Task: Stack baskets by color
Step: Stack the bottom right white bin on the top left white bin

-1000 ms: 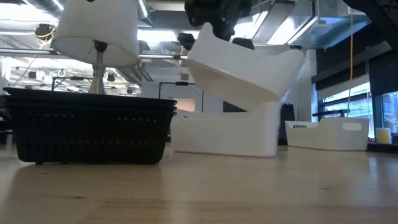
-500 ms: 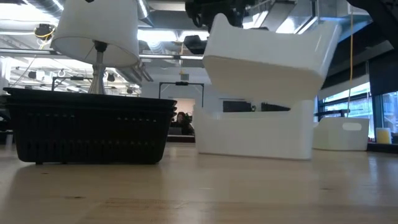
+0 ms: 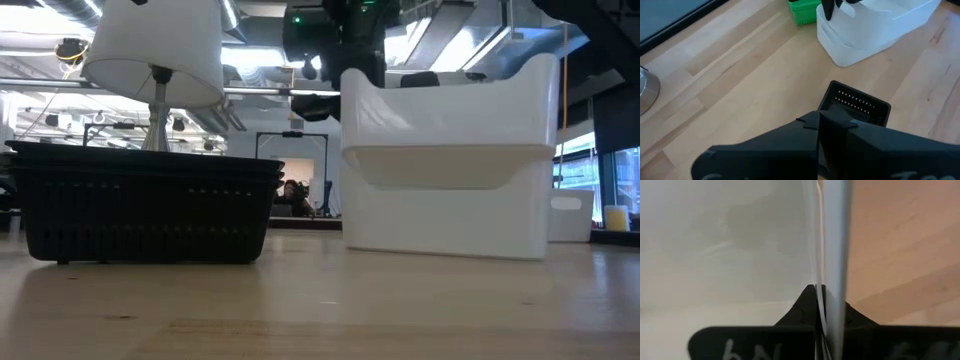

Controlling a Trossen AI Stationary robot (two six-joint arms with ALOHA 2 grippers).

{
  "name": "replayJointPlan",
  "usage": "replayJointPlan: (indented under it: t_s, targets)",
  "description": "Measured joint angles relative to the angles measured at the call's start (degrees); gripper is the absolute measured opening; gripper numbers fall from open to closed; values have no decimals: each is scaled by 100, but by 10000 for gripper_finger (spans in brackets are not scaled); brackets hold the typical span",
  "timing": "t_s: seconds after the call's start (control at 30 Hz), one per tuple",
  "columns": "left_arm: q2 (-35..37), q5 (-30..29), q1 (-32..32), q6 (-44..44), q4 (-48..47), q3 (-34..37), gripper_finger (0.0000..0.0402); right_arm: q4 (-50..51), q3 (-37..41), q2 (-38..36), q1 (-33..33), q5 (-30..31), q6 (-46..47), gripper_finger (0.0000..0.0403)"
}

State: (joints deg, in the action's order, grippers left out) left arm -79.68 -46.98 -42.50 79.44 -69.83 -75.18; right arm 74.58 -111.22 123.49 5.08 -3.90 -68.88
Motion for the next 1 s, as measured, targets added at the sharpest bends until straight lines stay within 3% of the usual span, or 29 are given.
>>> replayJointPlan:
  t_s: [0.2,0.73,1.0]
  targets:
    - [0,0,-1,-2,0,0,0,22,0,8,-4,413,569,0]
    - [0,18,-2,9,1,0,0,600,-464,12,-158,472,576,0]
    - [0,18,-4,7,1,0,0,822,-660,12,-184,800,724,0]
